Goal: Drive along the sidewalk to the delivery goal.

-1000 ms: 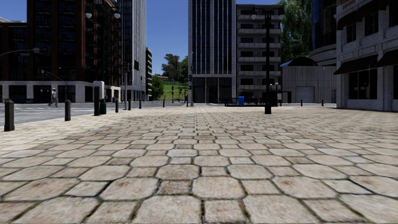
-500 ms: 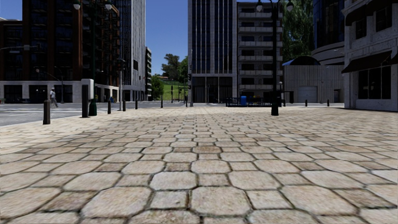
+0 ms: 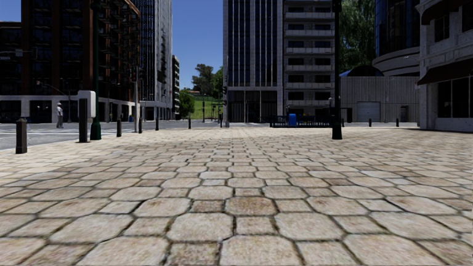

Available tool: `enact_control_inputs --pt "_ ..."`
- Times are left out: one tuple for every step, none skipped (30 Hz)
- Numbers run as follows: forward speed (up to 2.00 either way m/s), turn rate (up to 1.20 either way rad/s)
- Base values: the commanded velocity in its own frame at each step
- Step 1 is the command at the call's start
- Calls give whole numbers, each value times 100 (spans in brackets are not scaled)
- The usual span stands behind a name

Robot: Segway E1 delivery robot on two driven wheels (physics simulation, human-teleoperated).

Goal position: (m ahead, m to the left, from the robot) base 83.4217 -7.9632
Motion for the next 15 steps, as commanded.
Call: enact_control_inputs --pt "200 0" --pt "200 0" --pt "200 0" --pt "200 0" --pt "200 0" --pt "200 0" --pt "200 0" --pt "200 0" --pt "200 0" --pt "200 0" --pt "200 0" --pt "200 0" --pt "200 0" --pt "200 0" --pt "200 0"
